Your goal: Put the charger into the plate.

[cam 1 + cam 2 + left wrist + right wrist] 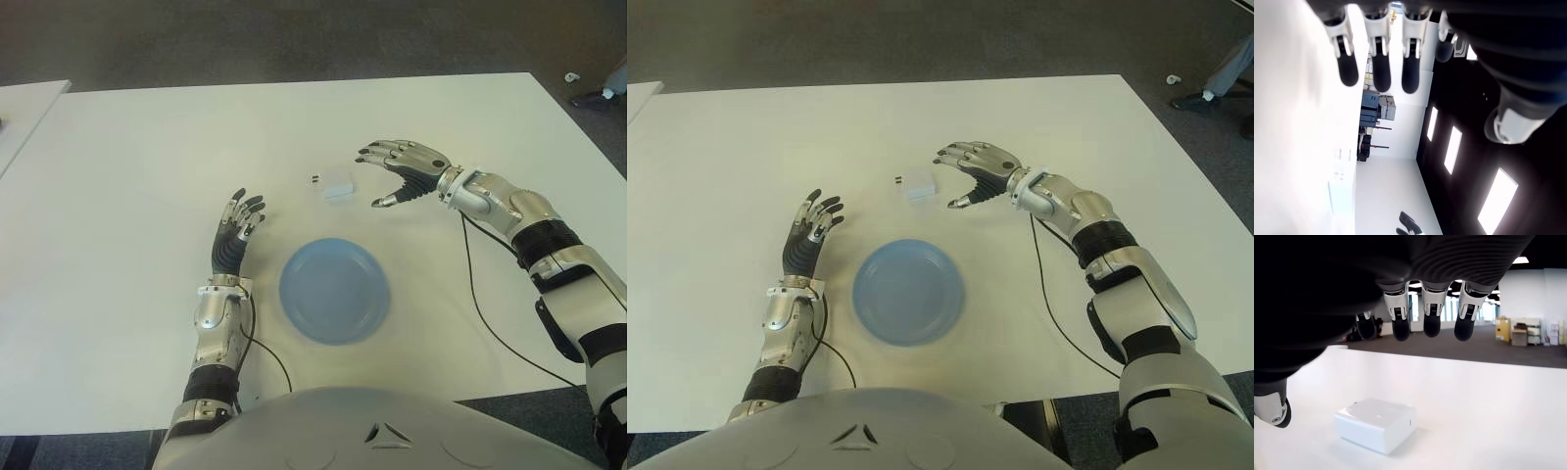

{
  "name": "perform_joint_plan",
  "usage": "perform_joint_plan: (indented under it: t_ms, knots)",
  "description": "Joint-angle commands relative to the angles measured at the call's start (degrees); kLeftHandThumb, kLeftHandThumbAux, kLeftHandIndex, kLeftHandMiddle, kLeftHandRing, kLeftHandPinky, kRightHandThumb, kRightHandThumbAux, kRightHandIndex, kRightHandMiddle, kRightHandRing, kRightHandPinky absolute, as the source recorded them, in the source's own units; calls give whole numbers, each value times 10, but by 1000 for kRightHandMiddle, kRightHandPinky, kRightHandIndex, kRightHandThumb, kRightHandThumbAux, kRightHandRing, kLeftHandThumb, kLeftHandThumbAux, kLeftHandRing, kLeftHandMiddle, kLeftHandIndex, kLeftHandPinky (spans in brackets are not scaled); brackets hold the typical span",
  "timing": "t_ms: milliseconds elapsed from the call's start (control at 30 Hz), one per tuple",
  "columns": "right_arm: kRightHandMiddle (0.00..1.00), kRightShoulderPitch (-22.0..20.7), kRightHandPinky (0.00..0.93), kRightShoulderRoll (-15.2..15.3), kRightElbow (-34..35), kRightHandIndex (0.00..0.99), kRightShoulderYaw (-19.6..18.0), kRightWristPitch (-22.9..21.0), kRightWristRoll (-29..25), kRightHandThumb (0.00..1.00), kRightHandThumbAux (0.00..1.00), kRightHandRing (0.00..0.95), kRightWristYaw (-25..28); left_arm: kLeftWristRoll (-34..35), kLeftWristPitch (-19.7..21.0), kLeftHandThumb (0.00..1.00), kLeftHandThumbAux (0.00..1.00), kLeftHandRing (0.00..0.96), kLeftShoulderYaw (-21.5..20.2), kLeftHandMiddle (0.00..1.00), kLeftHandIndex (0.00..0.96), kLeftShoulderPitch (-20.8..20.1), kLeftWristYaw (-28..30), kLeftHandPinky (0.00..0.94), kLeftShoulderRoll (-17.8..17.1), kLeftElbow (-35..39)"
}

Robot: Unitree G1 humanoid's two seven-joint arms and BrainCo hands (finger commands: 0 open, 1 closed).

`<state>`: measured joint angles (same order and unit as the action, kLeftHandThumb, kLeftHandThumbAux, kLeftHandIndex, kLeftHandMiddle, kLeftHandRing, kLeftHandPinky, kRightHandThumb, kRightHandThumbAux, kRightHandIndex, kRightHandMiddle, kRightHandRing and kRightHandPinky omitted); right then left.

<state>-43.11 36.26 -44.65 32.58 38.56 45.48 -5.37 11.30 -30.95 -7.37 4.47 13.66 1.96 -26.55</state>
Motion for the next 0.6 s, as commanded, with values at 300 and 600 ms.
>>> perform_joint_plan:
  t_ms: [300,600]
  knots:
    - [0,-26,0,-54,-63,0,-10,-25,-7,92,316,0,6,4,20,33,523,235,-2,243,111,26,8,235,2,-42]
    - [0,-65,0,-125,-155,0,7,-57,8,162,212,0,-11,8,26,41,521,230,-3,231,98,27,12,229,5,-38]
